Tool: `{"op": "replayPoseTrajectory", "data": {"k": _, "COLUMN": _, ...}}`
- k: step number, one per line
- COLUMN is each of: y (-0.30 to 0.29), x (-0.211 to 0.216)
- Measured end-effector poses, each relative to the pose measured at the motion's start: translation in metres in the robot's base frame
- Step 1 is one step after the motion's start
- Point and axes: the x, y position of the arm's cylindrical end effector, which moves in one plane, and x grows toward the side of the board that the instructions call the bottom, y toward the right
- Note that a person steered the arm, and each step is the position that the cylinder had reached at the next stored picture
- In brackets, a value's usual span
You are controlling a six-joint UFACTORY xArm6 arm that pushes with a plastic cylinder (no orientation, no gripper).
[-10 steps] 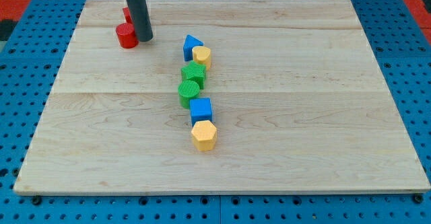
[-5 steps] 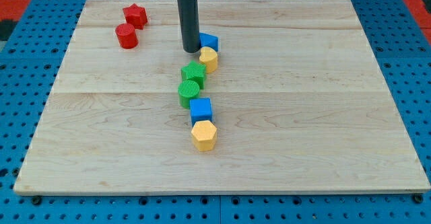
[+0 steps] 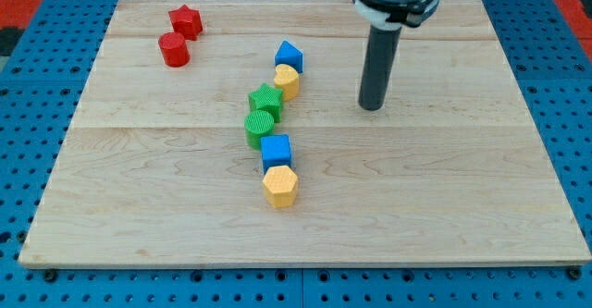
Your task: Push the green star towards the bottom of the red circle
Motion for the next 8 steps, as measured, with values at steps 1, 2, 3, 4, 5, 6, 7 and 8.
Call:
{"op": "replayPoseTrajectory", "data": {"k": 1, "y": -0.048, "x": 0.000}}
{"op": "replayPoseTrajectory", "data": {"k": 2, "y": -0.084, "x": -0.001}}
{"op": "replayPoseTrajectory", "data": {"k": 3, "y": -0.125, "x": -0.001}}
{"op": "replayPoseTrajectory", "data": {"k": 4, "y": -0.162, "x": -0.006}}
{"op": "replayPoseTrajectory", "data": {"k": 5, "y": -0.197, "x": -0.010}}
{"op": "replayPoseTrajectory", "data": {"k": 6, "y": -0.193, "x": 0.019}}
{"op": "replayPoseTrajectory", "data": {"k": 7, "y": -0.217, "x": 0.028}}
{"op": "replayPoseTrajectory", "data": {"k": 8, "y": -0.231, "x": 0.004}}
